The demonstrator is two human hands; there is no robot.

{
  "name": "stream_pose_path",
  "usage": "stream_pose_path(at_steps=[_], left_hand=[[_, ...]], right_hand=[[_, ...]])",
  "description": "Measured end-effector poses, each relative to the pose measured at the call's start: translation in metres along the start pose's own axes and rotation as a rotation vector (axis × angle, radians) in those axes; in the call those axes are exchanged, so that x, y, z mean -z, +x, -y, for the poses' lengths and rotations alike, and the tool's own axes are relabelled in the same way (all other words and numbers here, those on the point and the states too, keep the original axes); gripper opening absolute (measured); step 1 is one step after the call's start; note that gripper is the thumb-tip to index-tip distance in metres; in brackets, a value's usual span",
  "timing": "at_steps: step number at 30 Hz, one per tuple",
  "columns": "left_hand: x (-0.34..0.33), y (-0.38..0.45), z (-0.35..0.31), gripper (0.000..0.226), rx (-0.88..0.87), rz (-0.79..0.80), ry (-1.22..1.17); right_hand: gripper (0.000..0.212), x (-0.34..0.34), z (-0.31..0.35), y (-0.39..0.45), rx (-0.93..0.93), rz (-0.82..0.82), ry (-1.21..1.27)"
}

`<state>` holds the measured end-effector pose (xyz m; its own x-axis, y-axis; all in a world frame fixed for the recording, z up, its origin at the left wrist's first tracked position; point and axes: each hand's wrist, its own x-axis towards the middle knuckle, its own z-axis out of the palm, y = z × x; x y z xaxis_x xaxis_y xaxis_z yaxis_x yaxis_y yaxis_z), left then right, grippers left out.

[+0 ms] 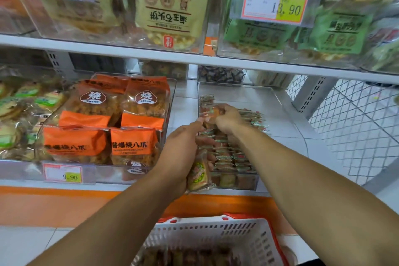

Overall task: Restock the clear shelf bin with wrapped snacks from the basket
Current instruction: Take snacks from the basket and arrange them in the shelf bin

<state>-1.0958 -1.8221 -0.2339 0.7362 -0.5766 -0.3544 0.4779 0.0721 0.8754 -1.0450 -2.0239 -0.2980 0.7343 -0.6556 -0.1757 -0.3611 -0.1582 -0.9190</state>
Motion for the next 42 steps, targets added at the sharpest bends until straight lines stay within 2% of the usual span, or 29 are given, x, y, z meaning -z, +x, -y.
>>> stream_pose_path(at_steps=[4, 6, 11, 14, 18, 22, 25, 27, 29, 31, 33, 35, 36, 38, 40, 42], left_hand=[[0.001, 0.003, -0.001, 0.029, 0.008, 0.004, 0.009], [0.001, 0.004, 0.000, 0.029, 0.014, 0.015, -0.003], [0.002, 0.006, 0.002, 0.028, 0.016, 0.008, -0.017], [0.002, 0.009, 0.004, 0.027, 0.002, -0.023, -0.007], [0.003, 0.011, 0.007, 0.014, -0.075, -0.101, -0.019], [0.003, 0.011, 0.008, 0.014, -0.130, -0.165, -0.043], [0.003, 0.008, 0.011, 0.014, -0.142, -0.128, 0.069], [0.005, 0.003, 0.019, 0.019, -0.213, -0.100, 0.224], [0.011, -0.004, 0.032, 0.024, -0.275, -0.063, 0.423], [0.024, -0.009, 0.055, 0.027, -0.223, -0.024, 0.680], [0.043, -0.012, 0.084, 0.025, -0.066, 0.075, 1.035], [0.068, -0.012, 0.124, 0.012, 0.100, 0.235, 1.419], [0.081, -0.014, 0.148, 0.017, 0.183, 0.305, 1.556], [0.111, -0.018, 0.200, 0.042, 0.397, 0.421, 1.624], [0.140, -0.028, 0.244, 0.061, 0.565, 0.482, 1.616], [0.168, -0.037, 0.286, 0.076, 0.599, 0.531, 1.698]], right_hand=[[0.086, -0.002, -0.007, 0.003, 0.017, -0.106, -0.199], [0.088, -0.004, -0.006, 0.002, 0.033, -0.117, -0.197], [0.095, -0.013, -0.003, -0.001, 0.066, -0.014, -0.220], [0.095, -0.012, -0.003, -0.005, 0.111, -0.060, -0.126], [0.076, 0.005, -0.004, -0.022, 0.199, -0.083, -0.175], [0.041, 0.029, 0.002, -0.066, 0.298, -0.048, -0.140], [0.033, 0.040, 0.003, -0.113, 0.504, -0.088, -0.145], [0.028, 0.039, -0.002, -0.143, 0.652, -0.104, -0.164], [0.021, 0.030, -0.016, -0.164, 0.688, -0.009, -0.215], [0.022, 0.013, -0.045, -0.177, 0.572, 0.171, -0.336], [0.029, 0.000, -0.086, -0.183, 0.465, 0.396, -0.522], [0.020, -0.009, -0.141, -0.188, 0.316, 0.690, -0.729], [0.018, -0.013, -0.169, -0.191, 0.243, 0.814, -0.833], [0.026, -0.022, -0.222, -0.199, 0.108, 0.929, -0.950], [0.036, -0.034, -0.262, -0.208, -0.029, 0.940, -0.919], [0.051, -0.048, -0.288, -0.219, -0.079, 0.946, -0.825]])
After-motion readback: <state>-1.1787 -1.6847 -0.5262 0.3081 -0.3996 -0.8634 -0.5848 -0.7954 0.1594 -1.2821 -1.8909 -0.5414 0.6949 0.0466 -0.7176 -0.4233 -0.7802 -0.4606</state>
